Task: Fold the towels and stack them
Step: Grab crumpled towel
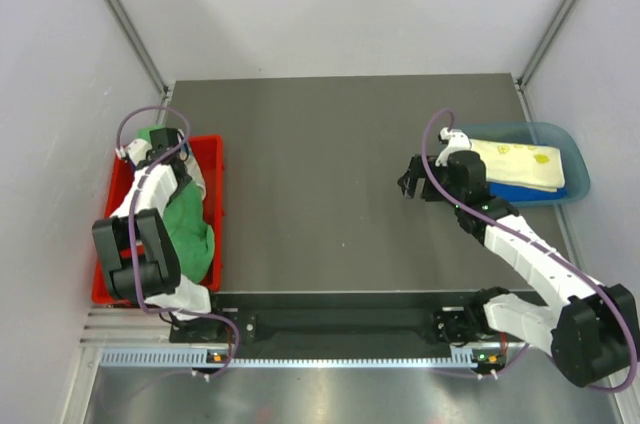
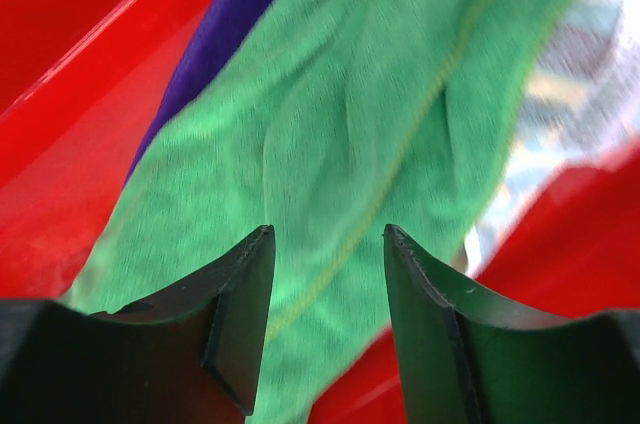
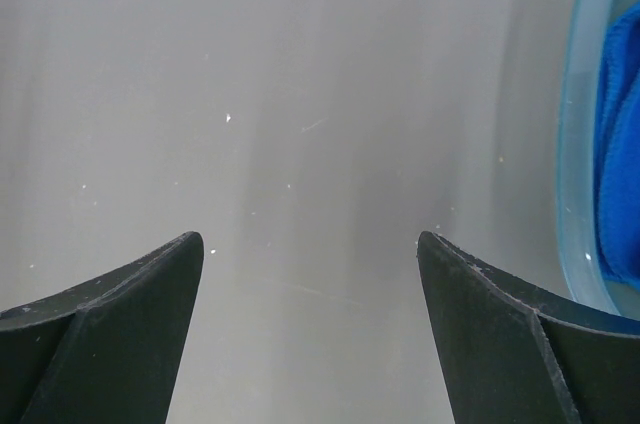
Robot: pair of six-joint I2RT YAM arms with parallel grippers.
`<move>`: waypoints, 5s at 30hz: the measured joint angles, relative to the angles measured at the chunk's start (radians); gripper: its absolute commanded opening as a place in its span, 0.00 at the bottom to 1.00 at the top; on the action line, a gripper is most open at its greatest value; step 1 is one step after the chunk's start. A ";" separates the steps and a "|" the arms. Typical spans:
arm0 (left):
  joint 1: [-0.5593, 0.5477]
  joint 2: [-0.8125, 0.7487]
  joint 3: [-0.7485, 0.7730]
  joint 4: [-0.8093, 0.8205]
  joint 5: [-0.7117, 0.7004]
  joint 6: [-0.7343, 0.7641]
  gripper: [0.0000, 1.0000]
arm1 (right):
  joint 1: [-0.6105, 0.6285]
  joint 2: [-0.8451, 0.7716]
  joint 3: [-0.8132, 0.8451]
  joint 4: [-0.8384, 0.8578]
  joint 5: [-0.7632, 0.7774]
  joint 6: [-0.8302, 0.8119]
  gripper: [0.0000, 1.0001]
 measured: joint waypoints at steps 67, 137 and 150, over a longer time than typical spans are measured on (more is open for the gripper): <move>0.067 -0.158 0.004 0.066 0.175 -0.002 0.22 | 0.000 0.068 -0.020 0.032 -0.033 0.000 0.83; 0.068 -0.132 -0.111 0.144 0.137 -0.076 0.03 | 0.015 0.161 -0.020 0.050 -0.032 -0.001 0.81; 0.068 -0.263 -0.076 0.143 0.154 -0.044 0.00 | 0.015 0.161 -0.020 0.050 -0.031 -0.001 0.81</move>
